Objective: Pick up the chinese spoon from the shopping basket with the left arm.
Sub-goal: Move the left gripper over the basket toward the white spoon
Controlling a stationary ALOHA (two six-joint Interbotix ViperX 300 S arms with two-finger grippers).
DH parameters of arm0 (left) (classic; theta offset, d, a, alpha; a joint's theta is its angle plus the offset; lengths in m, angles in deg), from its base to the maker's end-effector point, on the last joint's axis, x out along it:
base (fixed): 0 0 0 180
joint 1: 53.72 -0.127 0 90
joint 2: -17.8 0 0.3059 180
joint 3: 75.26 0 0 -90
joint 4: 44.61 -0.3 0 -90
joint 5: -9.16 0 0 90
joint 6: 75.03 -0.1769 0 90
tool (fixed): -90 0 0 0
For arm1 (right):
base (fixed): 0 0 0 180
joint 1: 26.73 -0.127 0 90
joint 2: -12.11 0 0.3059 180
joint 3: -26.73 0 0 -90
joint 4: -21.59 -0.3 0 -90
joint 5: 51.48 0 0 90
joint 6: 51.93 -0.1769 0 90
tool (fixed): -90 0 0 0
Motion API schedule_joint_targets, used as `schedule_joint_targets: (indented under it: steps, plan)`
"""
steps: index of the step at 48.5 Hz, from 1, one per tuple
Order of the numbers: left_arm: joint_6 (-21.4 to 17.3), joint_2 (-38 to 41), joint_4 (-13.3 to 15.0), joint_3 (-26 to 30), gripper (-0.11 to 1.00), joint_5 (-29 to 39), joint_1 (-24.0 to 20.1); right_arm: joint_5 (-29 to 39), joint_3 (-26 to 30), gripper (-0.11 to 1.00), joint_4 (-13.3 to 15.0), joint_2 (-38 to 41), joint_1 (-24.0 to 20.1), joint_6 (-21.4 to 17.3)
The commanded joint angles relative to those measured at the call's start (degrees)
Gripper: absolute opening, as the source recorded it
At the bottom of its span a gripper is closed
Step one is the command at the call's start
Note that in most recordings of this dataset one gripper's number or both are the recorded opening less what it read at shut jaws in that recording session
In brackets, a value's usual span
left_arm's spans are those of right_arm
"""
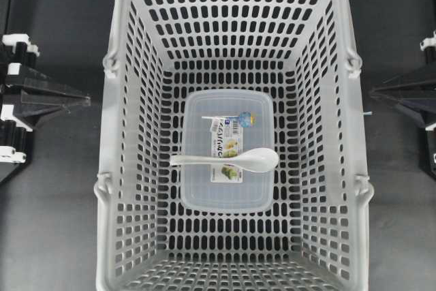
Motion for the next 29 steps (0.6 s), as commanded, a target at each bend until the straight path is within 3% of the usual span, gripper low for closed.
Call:
schedule_joint_targets:
  steps: [1, 7, 12, 20, 29]
  plan:
    - [3.34, 1.05, -2.29, 3.87, 0.06, 2.11, 0.62, -0.79, 1.05, 0.0, -0.35, 0.44, 0.0, -0.35]
    - [10.2, 3.78, -2.29, 9.67, 0.0, 11.51, 0.79, -0.88, 1.05, -0.02, -0.79, -0.18, 0.09, -0.35]
    - [12.66, 6.77, -2.37, 14.94, 0.0, 20.04, 1.32, -0.88, 1.05, -0.02, -0.88, -0.44, 0.09, -0.35]
    - [10.11, 12.83, -2.37, 24.52, 0.0, 32.87, 2.46, -0.53, 0.97, -0.02, -1.41, -0.44, 0.62, -0.44]
    - [3.52, 22.5, -2.29, 34.72, 0.0, 44.65, 3.87, -0.44, 0.97, -0.01, -2.46, -0.44, 0.97, -0.53]
